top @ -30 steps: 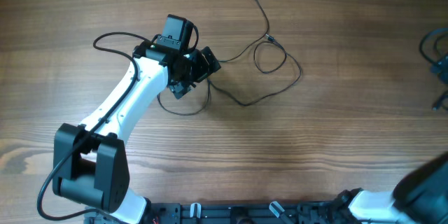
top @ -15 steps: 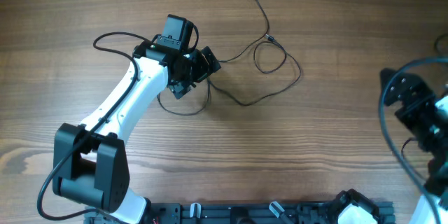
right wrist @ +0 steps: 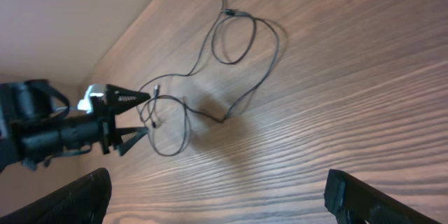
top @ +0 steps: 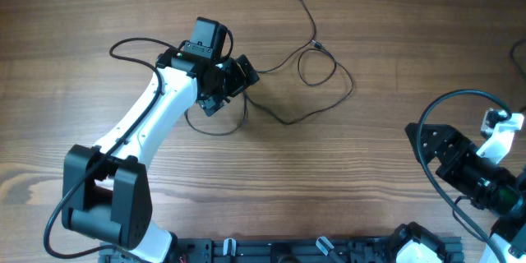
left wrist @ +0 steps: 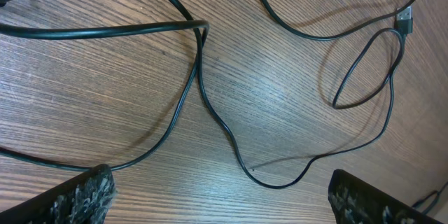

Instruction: Untangle cables

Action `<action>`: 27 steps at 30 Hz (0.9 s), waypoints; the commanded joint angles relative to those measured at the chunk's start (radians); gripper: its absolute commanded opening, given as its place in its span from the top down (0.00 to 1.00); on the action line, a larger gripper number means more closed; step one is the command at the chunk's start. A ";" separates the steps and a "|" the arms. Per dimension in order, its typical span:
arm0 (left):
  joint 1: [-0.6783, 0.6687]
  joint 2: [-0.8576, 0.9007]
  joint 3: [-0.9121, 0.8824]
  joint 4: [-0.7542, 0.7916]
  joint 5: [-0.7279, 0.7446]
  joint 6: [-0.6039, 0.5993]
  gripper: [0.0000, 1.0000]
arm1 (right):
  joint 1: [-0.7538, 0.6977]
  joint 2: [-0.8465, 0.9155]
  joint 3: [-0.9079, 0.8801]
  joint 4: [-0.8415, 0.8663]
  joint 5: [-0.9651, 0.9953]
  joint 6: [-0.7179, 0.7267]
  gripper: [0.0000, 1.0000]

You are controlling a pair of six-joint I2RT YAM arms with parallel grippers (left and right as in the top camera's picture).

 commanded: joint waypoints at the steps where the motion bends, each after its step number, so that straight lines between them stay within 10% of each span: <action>1: -0.003 0.006 -0.005 -0.001 -0.010 0.012 0.00 | 0.011 -0.006 0.005 -0.032 -0.124 -0.056 0.00; 16: -0.003 0.006 -0.005 -0.001 -0.010 0.012 0.00 | 0.566 -0.010 0.005 -0.175 0.187 -0.233 0.00; 27: -0.003 0.006 -0.005 -0.001 -0.010 0.012 0.00 | 0.618 -0.007 -0.024 0.099 0.197 0.182 0.00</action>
